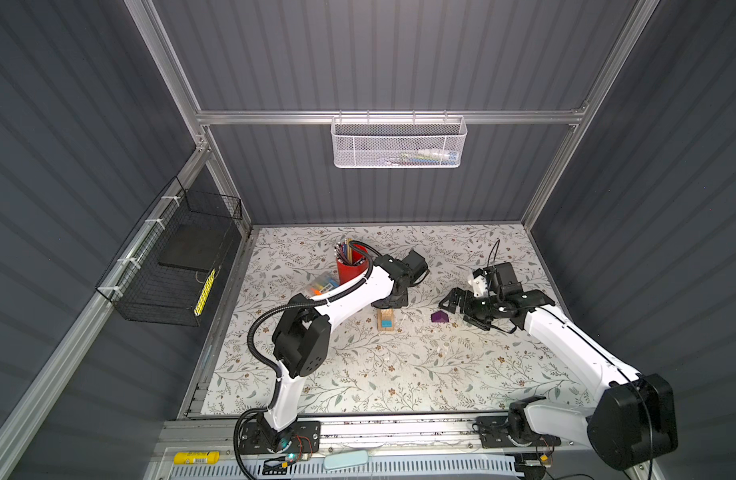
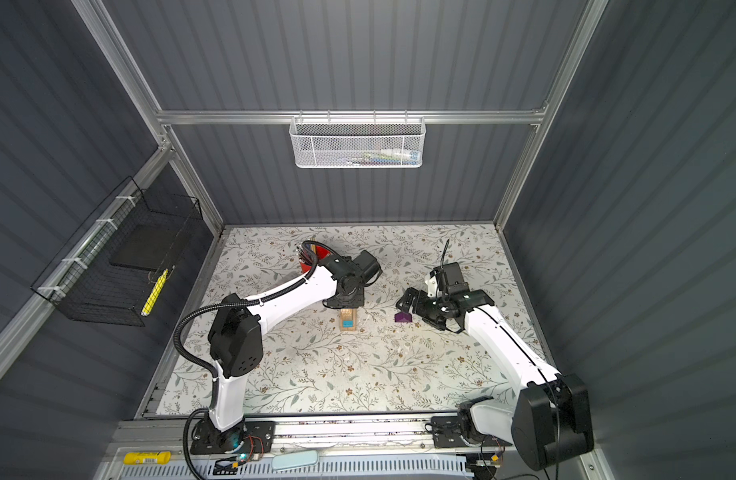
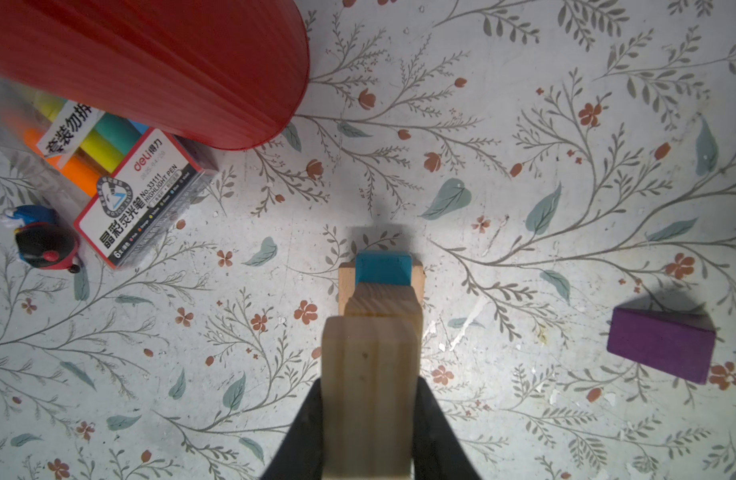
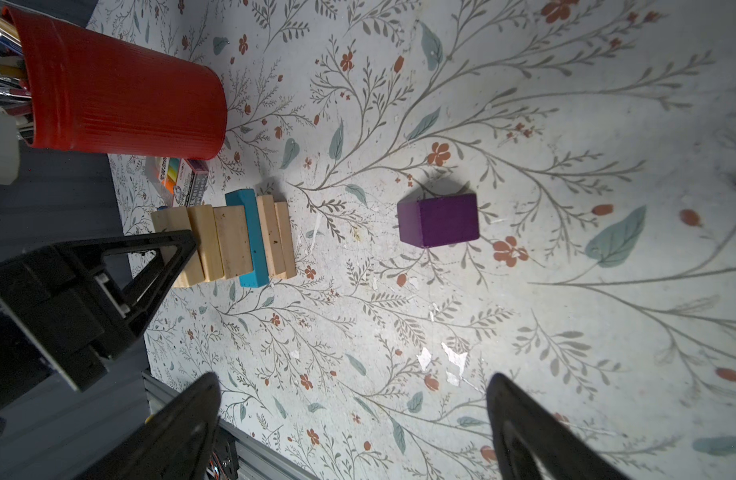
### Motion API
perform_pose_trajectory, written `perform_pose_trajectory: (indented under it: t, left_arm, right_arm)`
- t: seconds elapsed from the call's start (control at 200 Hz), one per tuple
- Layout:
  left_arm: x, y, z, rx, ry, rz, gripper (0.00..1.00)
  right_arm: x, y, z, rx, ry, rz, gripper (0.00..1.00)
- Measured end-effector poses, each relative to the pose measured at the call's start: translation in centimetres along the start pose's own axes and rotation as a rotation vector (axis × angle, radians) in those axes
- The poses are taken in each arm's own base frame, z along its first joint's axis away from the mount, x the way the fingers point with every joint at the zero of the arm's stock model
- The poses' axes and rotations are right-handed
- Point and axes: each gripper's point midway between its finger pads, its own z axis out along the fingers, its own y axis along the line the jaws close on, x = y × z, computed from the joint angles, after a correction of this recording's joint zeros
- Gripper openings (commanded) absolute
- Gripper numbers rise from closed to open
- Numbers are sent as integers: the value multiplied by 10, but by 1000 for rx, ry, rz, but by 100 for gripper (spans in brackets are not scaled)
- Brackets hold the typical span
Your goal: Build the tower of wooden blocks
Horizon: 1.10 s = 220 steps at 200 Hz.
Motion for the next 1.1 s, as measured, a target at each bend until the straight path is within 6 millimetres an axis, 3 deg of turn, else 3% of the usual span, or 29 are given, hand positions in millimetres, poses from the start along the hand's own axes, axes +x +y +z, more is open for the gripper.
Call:
perform_pose_trajectory:
  t: [0.49, 1.101]
  left_arm:
    - [2, -2, 1, 7, 13, 12, 42]
    - [4, -4, 5, 31, 29, 12, 39]
  right_arm:
    - [0, -1, 0, 0, 1, 4, 99]
    - [1, -4, 1, 4, 2, 11, 99]
